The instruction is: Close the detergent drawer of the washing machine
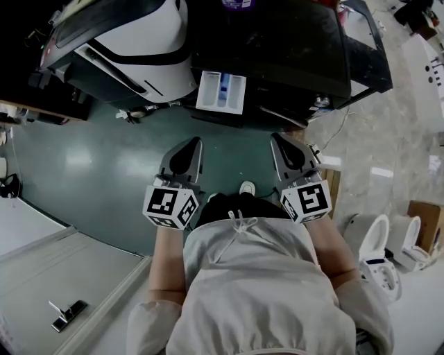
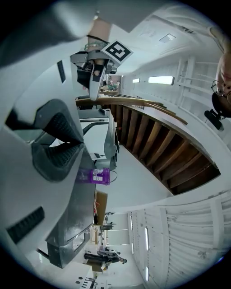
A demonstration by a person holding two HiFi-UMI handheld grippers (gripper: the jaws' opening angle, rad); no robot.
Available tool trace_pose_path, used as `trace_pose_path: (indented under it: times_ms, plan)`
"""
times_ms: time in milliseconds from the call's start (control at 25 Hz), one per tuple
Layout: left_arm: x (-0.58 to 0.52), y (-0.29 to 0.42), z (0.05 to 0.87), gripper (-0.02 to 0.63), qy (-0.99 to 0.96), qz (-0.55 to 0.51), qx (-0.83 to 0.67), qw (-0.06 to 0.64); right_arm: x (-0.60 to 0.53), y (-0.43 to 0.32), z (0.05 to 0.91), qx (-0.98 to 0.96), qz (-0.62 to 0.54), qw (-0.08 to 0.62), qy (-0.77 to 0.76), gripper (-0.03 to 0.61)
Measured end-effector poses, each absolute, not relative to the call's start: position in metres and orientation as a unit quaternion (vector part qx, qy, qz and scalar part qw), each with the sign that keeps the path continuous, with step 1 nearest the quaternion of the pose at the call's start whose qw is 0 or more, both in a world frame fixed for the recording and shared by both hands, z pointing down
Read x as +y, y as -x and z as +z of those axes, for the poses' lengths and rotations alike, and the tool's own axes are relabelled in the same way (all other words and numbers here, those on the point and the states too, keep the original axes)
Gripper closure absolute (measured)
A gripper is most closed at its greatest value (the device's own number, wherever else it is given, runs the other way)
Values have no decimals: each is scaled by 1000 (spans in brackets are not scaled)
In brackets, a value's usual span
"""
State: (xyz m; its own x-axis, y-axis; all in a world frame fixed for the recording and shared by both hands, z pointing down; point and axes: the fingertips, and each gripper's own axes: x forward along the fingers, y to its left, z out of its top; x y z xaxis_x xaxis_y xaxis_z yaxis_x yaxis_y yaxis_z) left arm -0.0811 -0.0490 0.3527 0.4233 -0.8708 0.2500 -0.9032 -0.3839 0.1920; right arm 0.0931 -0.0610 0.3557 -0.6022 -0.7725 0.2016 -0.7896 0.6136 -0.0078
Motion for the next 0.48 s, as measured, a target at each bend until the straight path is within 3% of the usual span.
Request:
trace_pose_path:
  times_ms: [480]
  plan:
    - [-99, 78, 432, 594, -858, 76, -478, 174, -108, -88, 418, -874, 89, 108, -464, 571]
